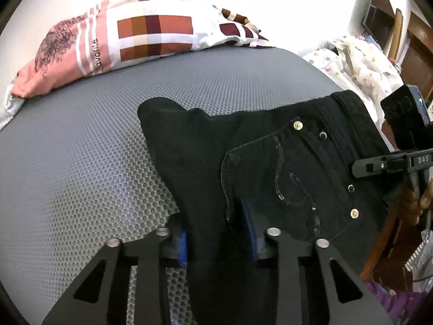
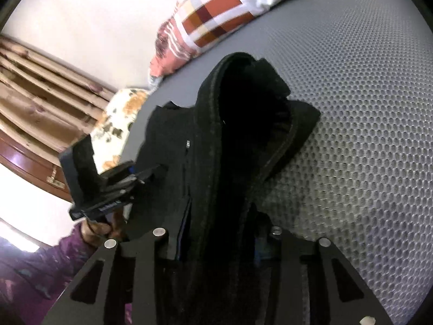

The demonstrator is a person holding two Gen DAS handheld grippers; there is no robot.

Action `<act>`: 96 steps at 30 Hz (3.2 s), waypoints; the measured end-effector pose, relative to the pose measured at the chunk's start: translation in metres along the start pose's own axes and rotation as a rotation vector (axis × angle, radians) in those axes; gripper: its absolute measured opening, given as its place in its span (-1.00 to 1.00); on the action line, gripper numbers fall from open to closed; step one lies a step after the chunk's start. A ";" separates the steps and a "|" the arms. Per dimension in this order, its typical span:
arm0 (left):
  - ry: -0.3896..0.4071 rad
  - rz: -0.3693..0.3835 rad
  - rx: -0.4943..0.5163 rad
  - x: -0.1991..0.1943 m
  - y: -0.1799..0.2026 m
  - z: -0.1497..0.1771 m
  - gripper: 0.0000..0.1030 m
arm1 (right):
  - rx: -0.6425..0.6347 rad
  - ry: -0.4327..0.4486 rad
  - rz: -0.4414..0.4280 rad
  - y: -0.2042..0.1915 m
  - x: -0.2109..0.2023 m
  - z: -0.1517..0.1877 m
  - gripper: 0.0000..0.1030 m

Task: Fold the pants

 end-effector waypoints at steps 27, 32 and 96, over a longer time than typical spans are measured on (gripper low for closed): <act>-0.009 0.005 0.001 0.004 0.002 0.008 -0.29 | 0.003 -0.014 0.035 -0.001 0.019 0.005 -0.29; 0.008 -0.004 -0.019 -0.008 -0.002 0.005 -0.48 | 0.036 0.029 -0.013 -0.006 0.012 0.006 -0.35; 0.128 -0.304 -0.287 -0.098 -0.262 0.003 -0.53 | -0.110 -0.141 -0.233 -0.167 0.213 -0.084 -0.37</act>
Point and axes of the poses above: each gripper's, at about its wrist camera, not at the fingertips, and x roughly the way its jaws point, y to its right, z to its underside, the point moved 9 cm from there along x, roughly the way its jaws point, and after that the axes turned 12 degrees about -z, right-handed, at the moved point
